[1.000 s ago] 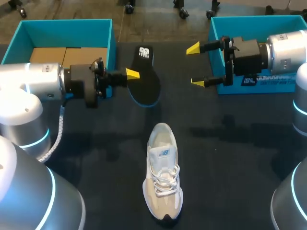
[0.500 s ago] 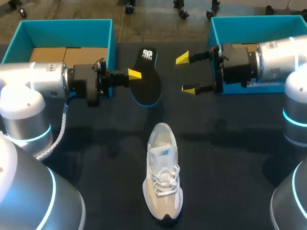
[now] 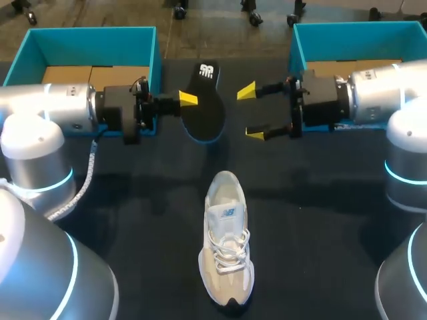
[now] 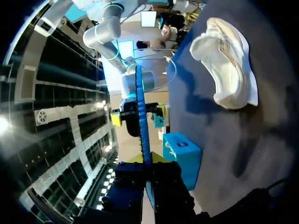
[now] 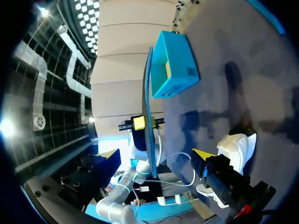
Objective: Take the shoe out of the shoebox, open the shoe tongue, remove and reinsert the insole, then place the shoe into the shoebox
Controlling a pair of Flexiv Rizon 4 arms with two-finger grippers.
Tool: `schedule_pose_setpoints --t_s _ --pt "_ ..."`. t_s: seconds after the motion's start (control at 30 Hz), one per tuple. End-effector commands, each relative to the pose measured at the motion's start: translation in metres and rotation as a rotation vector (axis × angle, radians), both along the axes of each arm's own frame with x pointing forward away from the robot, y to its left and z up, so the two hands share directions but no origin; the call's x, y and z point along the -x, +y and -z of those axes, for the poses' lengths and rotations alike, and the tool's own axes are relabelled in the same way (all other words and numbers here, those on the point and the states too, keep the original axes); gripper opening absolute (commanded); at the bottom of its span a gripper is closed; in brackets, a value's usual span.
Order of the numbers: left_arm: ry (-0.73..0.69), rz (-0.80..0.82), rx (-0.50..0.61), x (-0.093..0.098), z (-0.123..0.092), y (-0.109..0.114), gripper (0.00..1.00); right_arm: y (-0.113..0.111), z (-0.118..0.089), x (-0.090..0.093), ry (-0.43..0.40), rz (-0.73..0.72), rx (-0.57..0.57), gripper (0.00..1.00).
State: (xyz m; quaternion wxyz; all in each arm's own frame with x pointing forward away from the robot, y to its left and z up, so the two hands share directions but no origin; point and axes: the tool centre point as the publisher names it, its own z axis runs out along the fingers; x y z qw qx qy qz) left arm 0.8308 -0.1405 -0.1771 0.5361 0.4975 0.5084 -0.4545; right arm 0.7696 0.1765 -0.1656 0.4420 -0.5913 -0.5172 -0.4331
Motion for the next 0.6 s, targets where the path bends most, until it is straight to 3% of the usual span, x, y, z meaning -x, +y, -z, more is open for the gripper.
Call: schedule_pose_setpoints --t_s 0.03,0.4,0.5,0.6 --pt "-0.045 -0.036 0.026 0.007 0.004 -0.009 0.00 0.020 0.000 -0.015 -0.005 -0.039 0.019 1.00" --pt "-0.096 -0.065 0.019 0.006 0.006 -0.021 0.00 0.042 0.003 -0.009 -0.063 -0.064 0.018 1.00" --pt "-0.094 -0.064 0.014 0.005 0.006 -0.022 0.00 0.046 0.004 -0.008 -0.066 -0.066 0.030 0.92" --pt "-0.094 -0.072 0.013 0.003 0.006 -0.021 0.00 0.050 0.008 -0.005 -0.070 -0.060 0.026 0.74"
